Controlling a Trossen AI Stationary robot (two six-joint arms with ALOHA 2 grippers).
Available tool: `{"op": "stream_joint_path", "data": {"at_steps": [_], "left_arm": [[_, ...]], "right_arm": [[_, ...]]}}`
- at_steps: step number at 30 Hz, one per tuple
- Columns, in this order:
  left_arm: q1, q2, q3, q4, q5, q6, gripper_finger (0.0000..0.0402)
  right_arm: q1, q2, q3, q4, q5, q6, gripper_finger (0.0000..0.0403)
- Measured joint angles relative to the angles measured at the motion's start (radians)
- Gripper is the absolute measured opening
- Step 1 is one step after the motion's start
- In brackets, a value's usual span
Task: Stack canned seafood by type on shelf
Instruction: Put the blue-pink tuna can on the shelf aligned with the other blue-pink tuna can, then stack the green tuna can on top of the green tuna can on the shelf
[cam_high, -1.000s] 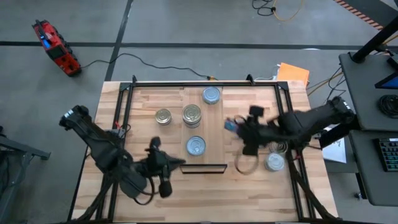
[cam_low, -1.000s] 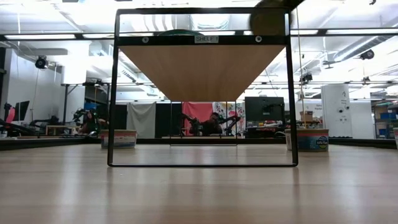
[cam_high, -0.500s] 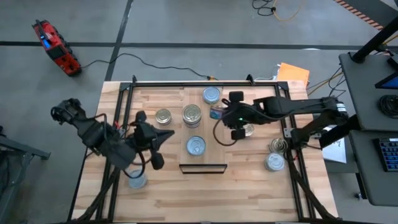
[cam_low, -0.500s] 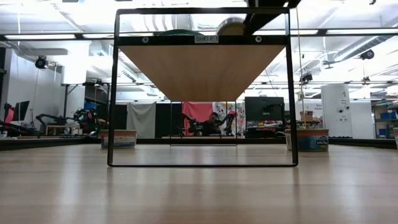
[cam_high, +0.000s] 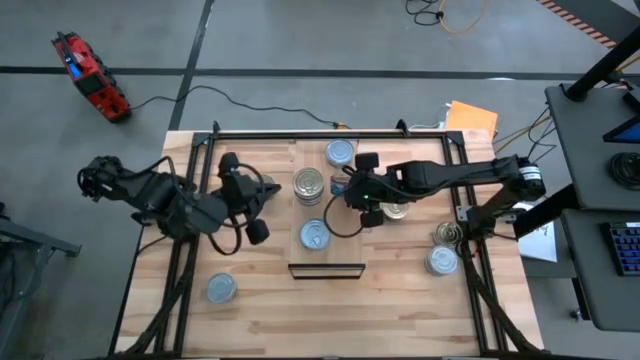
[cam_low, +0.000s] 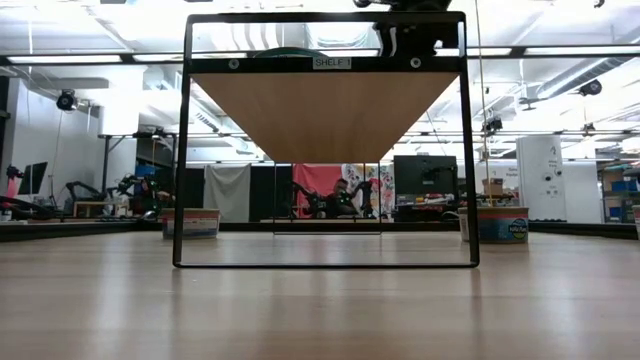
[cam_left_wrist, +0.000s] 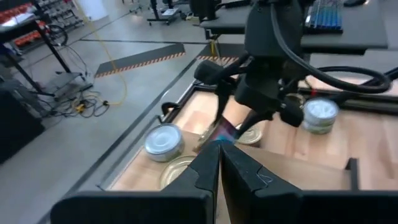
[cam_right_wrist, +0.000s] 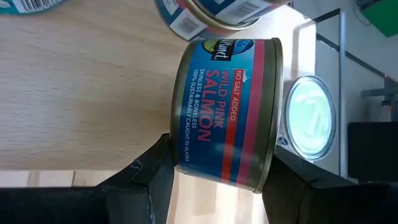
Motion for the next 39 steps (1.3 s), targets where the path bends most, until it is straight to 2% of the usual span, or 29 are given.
{"op": "stream_joint_path", "data": {"at_steps": [12,19,25,33,39], "left_arm": [[0.093,-0.006,0.000,-0.058,0.031,0.051,0.0000],[0.111,-0.005,0.000,-0.058,0.031,0.064,0.0000],[0.116,-0.005,0.000,-0.058,0.031,0.069,0.0000],[0.116,-0.005,0.000,-0.057,0.047,0.069,0.0000],[0.117,-0.004,0.000,-0.056,0.072,0.069,0.0000]], "right_arm": [[0.000,0.040,0.000,0.007,0.009,0.019,0.0180],[0.000,0.048,0.000,0.014,-0.012,0.039,0.0257],[0.000,0.046,0.002,0.014,-0.038,0.093,0.0284],[0.000,0.029,0.029,0.005,-0.064,0.176,0.0296],[0.000,-0.021,0.068,-0.009,-0.074,0.245,0.0282]]}}
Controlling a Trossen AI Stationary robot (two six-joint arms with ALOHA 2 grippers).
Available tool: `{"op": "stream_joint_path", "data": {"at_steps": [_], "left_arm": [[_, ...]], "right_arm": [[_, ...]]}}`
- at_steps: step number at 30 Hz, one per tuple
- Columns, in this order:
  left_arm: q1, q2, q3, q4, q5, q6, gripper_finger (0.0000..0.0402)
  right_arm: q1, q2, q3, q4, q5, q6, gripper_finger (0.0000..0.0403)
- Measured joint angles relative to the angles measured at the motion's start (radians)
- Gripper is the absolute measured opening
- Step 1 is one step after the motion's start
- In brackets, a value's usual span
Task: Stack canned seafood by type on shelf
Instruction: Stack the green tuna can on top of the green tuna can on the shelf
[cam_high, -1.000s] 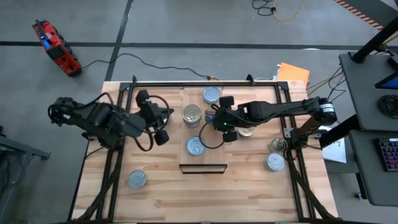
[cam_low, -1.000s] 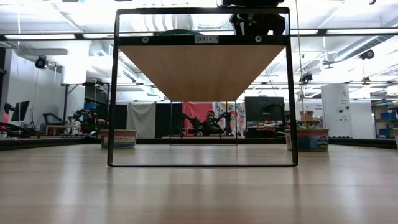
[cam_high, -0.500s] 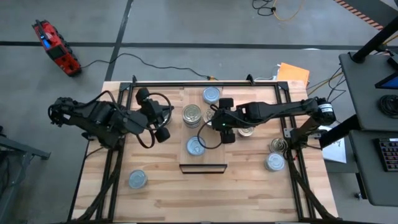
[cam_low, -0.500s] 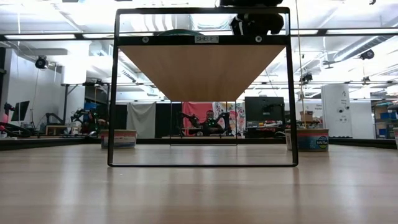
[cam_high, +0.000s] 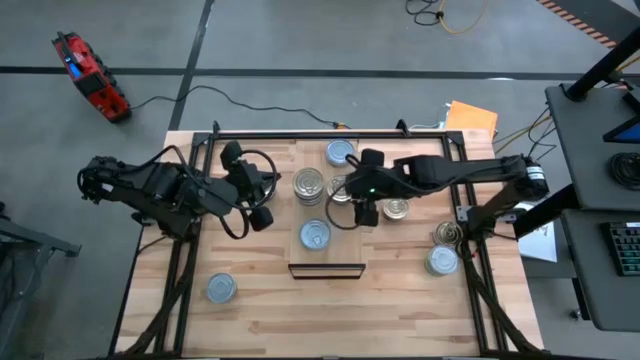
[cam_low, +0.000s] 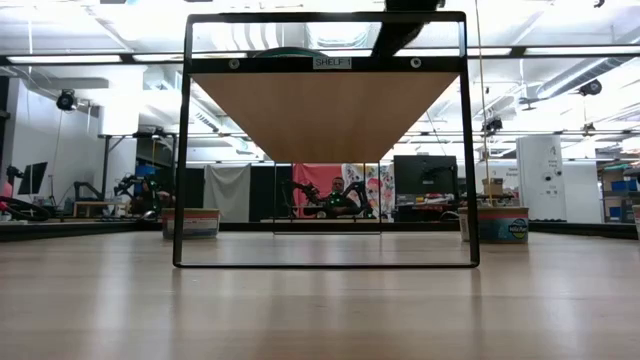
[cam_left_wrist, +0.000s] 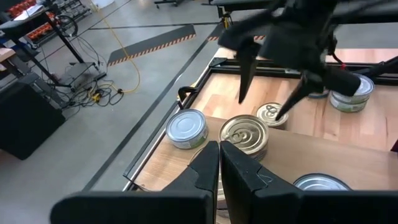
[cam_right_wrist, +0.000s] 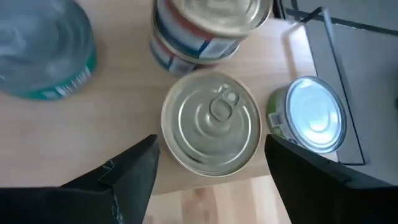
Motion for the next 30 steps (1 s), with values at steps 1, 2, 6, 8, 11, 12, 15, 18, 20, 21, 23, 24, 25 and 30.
{"op": "stream_joint_path", "data": {"at_steps": [1,2,6,8,11,12,15,18,20,21,23,24,25,30], "left_arm": [[0.000,0.000,0.000,0.000,0.000,0.000,0.0000],[0.000,0.000,0.000,0.000,0.000,0.000,0.0000],[0.000,0.000,0.000,0.000,0.000,0.000,0.0000],[0.001,0.000,0.000,0.000,0.001,0.000,0.0000],[0.003,0.000,0.000,0.000,0.004,0.000,0.0000],[0.005,0.000,0.000,0.000,0.012,0.000,0.0000],[0.009,0.000,0.000,0.002,0.038,0.000,0.0000],[0.026,0.000,0.000,0.007,0.099,0.000,0.0000],[0.039,0.000,0.000,0.017,0.133,0.000,0.0000],[0.045,0.000,0.000,0.023,0.152,0.005,0.0000],[0.057,0.000,0.000,0.047,0.207,0.024,0.0000],[0.060,0.001,0.000,0.061,0.233,0.037,0.0000],[0.064,0.000,0.000,0.079,0.264,0.048,0.0000],[0.069,0.001,0.000,0.157,0.370,0.088,0.0000]], "right_arm": [[0.000,-0.011,0.005,0.001,-0.011,0.020,0.0278],[0.000,-0.024,0.011,-0.001,-0.015,0.043,0.0275],[0.000,-0.084,0.014,-0.008,-0.033,0.149,0.0259],[0.000,-0.112,0.013,-0.018,-0.036,0.207,0.0251],[0.000,-0.152,0.013,-0.052,-0.044,0.305,0.0237],[0.000,-0.163,0.013,-0.068,-0.055,0.344,0.0233],[0.000,-0.194,0.012,-0.134,-0.098,0.486,0.0217],[0.001,-0.213,0.003,-0.218,-0.187,0.640,0.0200],[0.015,-0.223,-0.011,-0.265,-0.248,0.732,0.0187],[0.025,-0.224,-0.020,-0.288,-0.272,0.775,0.0181],[0.053,-0.226,-0.040,-0.328,-0.317,0.839,0.0166],[0.068,-0.227,-0.054,-0.340,-0.340,0.873,0.0158],[0.083,-0.229,-0.071,-0.346,-0.364,0.908,0.0150],[0.166,-0.256,-0.166,-0.344,-0.431,1.052,0.0102]]}}
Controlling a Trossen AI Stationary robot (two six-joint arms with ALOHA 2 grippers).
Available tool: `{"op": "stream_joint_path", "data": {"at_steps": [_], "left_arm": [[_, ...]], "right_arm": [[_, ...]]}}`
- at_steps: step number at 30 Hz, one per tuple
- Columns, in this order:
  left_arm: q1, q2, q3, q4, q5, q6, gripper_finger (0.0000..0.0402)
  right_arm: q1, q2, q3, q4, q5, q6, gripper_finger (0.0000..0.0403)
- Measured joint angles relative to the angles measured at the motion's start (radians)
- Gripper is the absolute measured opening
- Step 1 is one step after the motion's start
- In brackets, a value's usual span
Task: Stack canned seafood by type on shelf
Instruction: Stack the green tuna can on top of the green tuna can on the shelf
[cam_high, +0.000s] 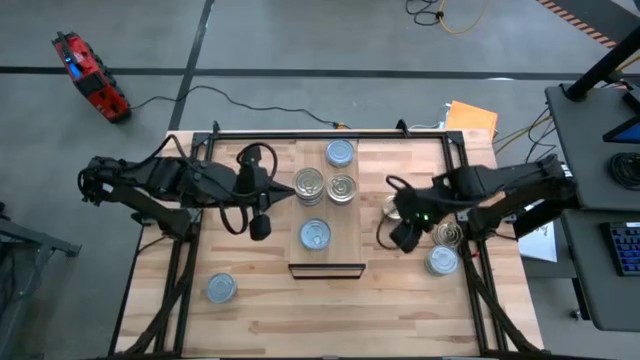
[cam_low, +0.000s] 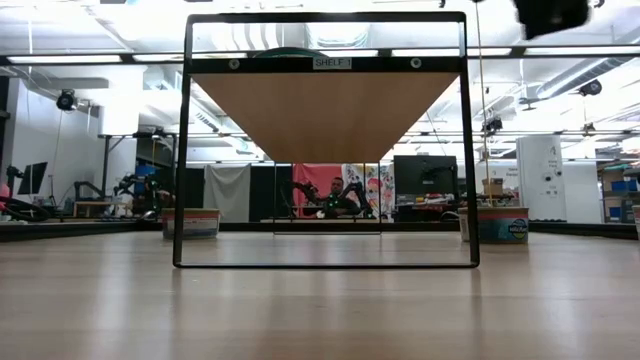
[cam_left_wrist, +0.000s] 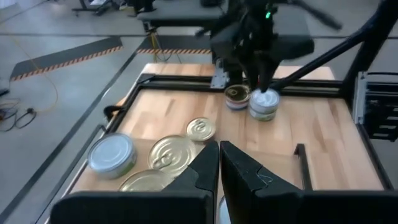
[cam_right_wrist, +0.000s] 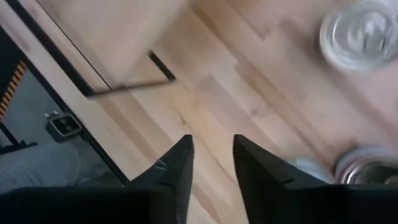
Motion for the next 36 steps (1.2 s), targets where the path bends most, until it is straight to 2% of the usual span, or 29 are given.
{"op": "stream_joint_path", "data": {"at_steps": [9,15,24,30,36], "left_arm": [[0.000,0.002,0.000,0.009,-0.001,0.005,0.0000],[0.000,0.004,0.000,0.010,-0.004,-0.002,0.0000],[0.000,0.004,0.000,0.012,-0.012,-0.058,0.0000],[-0.001,0.004,0.000,0.012,-0.012,-0.133,0.0000],[-0.003,0.004,0.000,0.015,-0.012,-0.174,0.0000]], "right_arm": [[0.172,-0.091,-0.189,0.007,-0.002,0.302,0.0015],[0.244,-0.122,-0.338,0.009,-0.011,0.545,0.0012],[0.322,-0.104,-0.551,0.068,-0.044,0.670,0.0012],[0.359,-0.098,-0.599,0.241,-0.036,0.700,0.0012],[0.400,-0.084,-0.599,0.262,0.023,0.740,0.0012]]}}
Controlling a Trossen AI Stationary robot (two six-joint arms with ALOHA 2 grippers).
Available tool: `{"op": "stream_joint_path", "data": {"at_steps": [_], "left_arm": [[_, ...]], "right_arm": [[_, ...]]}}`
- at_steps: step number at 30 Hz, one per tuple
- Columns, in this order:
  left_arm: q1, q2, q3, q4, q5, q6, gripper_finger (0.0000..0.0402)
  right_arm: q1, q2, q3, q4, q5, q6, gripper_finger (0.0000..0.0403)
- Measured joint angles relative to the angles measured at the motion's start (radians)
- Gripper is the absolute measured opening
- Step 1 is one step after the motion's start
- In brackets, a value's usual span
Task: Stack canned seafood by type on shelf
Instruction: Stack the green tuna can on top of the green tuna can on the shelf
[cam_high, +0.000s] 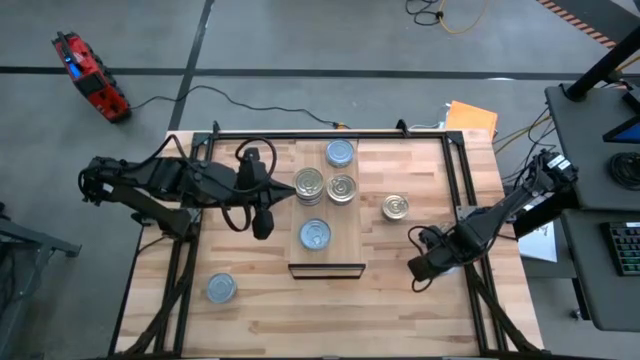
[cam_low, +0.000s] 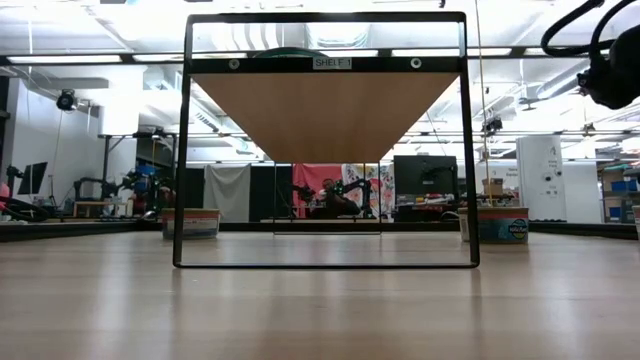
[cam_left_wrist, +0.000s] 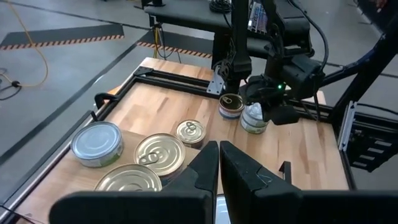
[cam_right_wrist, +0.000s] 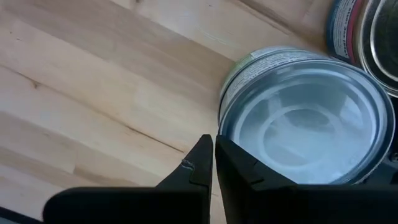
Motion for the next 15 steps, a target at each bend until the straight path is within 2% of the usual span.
{"op": "stream_joint_path", "data": {"at_steps": [15], "left_arm": [[0.000,0.000,0.000,0.010,0.000,-0.006,0.0000]], "right_arm": [[0.019,0.000,0.026,-0.022,0.063,0.050,0.0012]]}}
